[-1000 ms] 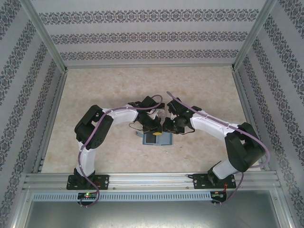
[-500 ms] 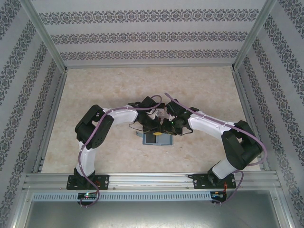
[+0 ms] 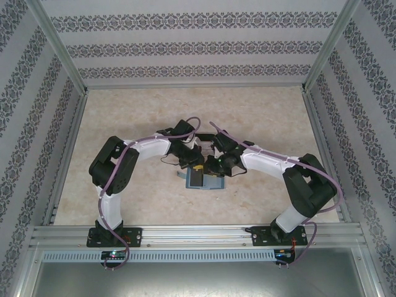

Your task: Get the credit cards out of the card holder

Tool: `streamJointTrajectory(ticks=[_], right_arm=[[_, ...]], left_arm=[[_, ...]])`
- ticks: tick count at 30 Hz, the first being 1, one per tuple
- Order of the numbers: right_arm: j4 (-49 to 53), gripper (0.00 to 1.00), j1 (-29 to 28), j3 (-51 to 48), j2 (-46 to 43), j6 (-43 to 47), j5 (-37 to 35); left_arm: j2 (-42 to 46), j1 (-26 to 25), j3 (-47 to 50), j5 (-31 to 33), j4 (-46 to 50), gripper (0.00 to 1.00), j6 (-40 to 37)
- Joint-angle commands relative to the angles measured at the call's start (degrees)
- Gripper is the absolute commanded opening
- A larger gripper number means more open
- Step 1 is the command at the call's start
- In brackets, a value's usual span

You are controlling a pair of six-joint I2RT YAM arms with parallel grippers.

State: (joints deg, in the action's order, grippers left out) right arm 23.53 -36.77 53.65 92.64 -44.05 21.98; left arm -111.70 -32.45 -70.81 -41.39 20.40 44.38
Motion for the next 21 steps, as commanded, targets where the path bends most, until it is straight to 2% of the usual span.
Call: streamJointTrajectory(ticks=[1,12,21], right_arm=[[-1.0,0.24,-0.9,1.9,1.5,-1.1,2.1],[-1.8,0.23,-3.1,4.3,6.5,-1.2,3.5],[2.5,0.22,-2.6,4.5,7.7,1.1,0.2]], left_arm=[[2.4,1.2,1.4,0.3,-0.8,0.0,-1.2],[4.0,2.7,3.4,2.7,3.7,0.0,-4.3],[4.1,2.8,4.8,2.6,4.1,0.0,-4.7]])
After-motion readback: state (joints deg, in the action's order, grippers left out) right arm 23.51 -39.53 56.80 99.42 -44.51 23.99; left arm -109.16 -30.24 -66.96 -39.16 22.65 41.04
